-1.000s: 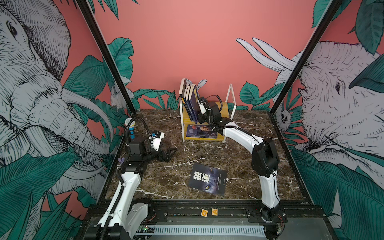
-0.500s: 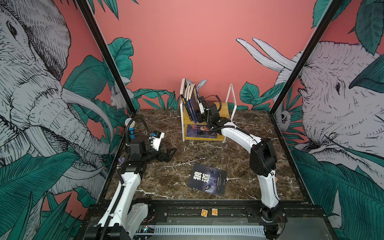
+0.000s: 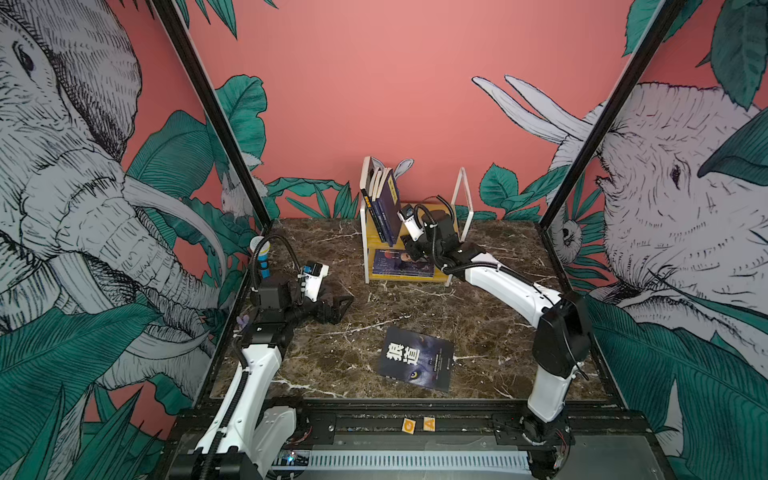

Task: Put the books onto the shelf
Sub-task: 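Open the right gripper and press the book flat against the others, then withdraw the right gripper from the shelf and swing it toward the table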

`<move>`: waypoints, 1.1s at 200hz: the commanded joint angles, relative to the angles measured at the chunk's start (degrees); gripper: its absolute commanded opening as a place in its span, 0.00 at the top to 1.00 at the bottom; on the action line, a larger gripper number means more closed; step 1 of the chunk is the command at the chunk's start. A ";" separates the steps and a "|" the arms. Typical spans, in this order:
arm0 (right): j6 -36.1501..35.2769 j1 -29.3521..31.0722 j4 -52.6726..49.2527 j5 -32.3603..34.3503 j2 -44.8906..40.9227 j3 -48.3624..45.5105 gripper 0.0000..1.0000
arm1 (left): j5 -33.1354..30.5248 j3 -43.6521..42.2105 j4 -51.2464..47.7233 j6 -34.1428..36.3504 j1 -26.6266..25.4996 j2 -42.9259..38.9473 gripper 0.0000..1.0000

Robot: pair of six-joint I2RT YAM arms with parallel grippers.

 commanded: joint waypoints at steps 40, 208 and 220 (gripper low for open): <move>-7.12 -1.71 2.33 -19.89 -2.90 -2.70 0.17 | 1.39 -0.08 1.26 0.32 0.74 -0.51 0.01; 1.11 -7.30 13.49 -33.58 9.57 4.56 0.24 | 1.56 0.05 0.53 1.05 1.44 0.19 0.01; 1.33 -7.30 13.46 -34.04 9.69 4.87 0.25 | 1.48 0.31 0.76 0.72 1.51 0.41 0.01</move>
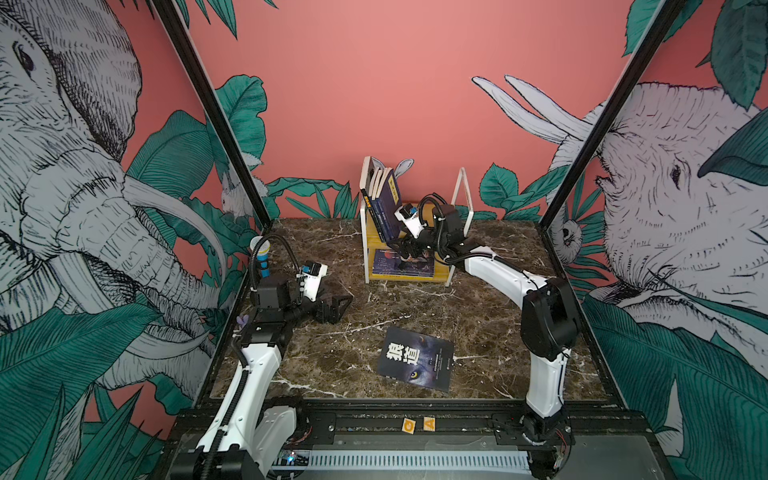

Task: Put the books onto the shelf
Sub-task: 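Withdraw the right gripper from the shelf and swing it toward the table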

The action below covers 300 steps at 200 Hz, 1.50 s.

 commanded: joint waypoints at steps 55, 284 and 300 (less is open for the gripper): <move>1.37 -0.49 3.27 -1.86 1.26 2.26 0.33 | 0.67 0.16 0.86 0.68 0.58 0.04 0.01; 3.93 0.34 4.77 9.09 -32.59 -29.74 0.25 | 3.66 -0.96 3.04 -3.13 -0.69 1.44 0.03; 7.90 1.42 3.07 14.86 -39.34 -36.14 0.27 | 5.12 -1.14 3.81 -5.29 -1.93 2.87 0.06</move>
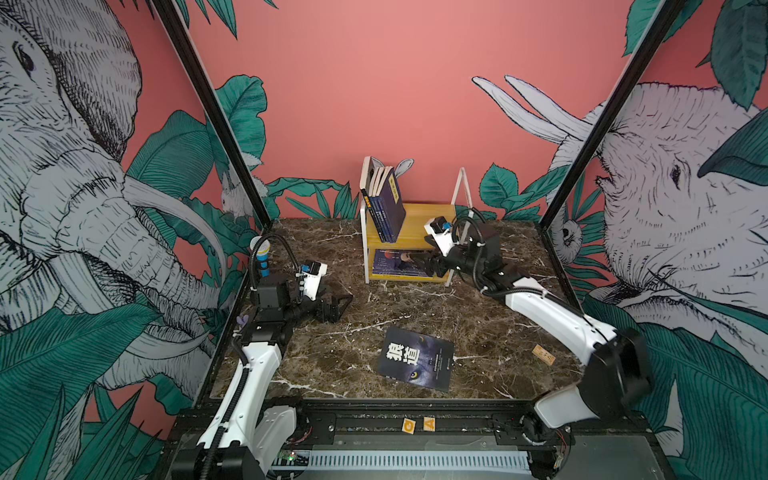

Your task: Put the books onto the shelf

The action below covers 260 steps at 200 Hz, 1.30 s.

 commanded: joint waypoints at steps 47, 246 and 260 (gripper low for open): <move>19.93 7.15 -14.16 23.16 -24.73 -19.79 0.34 | 5.53 -2.12 2.78 -6.36 -8.22 7.85 0.09; 71.29 16.17 -19.26 16.45 -33.16 -48.01 0.51 | 4.82 1.87 1.36 -20.10 -26.21 34.94 0.25; 71.78 16.62 -16.06 15.76 -29.90 -47.83 0.51 | 5.22 2.62 0.75 -20.58 -26.62 35.56 0.27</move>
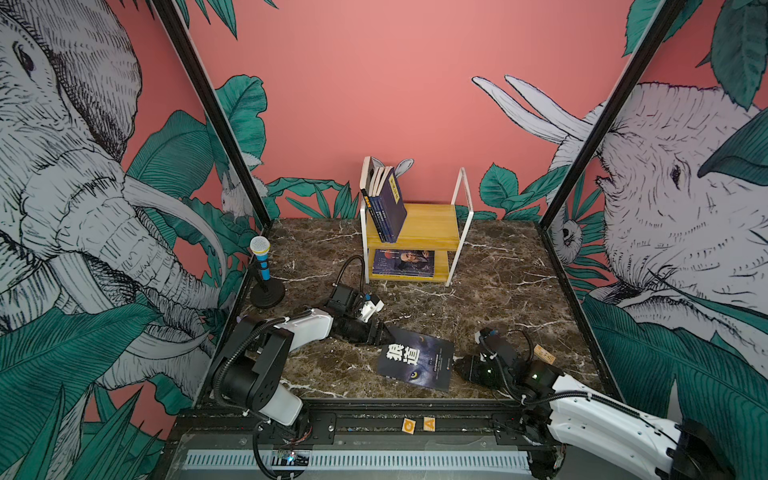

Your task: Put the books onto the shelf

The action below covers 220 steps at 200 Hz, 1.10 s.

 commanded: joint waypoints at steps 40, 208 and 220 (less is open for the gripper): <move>5.89 1.94 17.00 -2.49 13.56 1.25 0.54 | 2.63 2.99 0.10 -2.82 -1.97 1.93 0.33; -1.26 1.88 14.32 3.74 21.32 9.26 0.52 | -0.01 8.19 -7.86 -0.37 0.14 -5.19 0.90; -3.81 1.97 11.93 5.22 19.82 10.15 0.50 | -0.11 7.86 -7.09 -1.29 1.22 -5.55 0.98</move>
